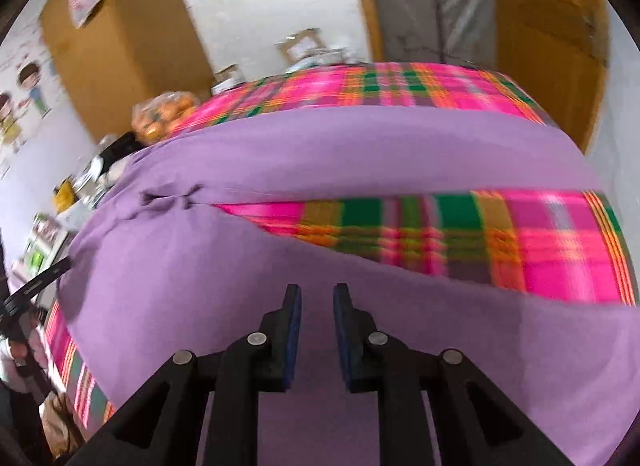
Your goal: Fold clothes
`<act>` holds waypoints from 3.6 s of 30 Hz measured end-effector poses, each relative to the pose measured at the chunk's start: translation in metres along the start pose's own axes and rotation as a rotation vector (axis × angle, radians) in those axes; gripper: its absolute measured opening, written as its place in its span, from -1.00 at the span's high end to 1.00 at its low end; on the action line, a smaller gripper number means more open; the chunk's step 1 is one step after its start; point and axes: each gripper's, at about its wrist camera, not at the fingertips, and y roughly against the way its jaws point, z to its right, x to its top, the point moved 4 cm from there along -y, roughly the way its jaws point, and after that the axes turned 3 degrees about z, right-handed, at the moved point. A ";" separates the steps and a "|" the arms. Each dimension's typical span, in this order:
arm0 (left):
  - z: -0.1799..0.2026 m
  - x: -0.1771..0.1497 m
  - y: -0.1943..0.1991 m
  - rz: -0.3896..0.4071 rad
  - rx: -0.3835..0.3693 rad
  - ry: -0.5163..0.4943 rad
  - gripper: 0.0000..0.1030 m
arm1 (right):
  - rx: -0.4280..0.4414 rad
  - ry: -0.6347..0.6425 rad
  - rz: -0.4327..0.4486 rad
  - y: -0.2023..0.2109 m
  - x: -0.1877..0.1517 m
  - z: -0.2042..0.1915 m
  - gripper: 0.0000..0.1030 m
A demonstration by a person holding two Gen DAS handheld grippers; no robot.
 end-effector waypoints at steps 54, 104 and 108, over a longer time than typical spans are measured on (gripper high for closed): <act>0.088 -0.028 -0.008 -0.035 -0.088 -0.219 0.44 | -0.060 0.169 -0.011 -0.011 -0.021 -0.019 0.64; 0.017 0.064 -0.007 0.045 -0.032 0.063 0.44 | 0.011 0.141 0.022 -0.004 0.003 -0.026 0.04; 0.032 0.062 0.007 0.080 -0.018 0.011 0.44 | 0.021 0.138 0.034 0.003 0.005 -0.028 0.04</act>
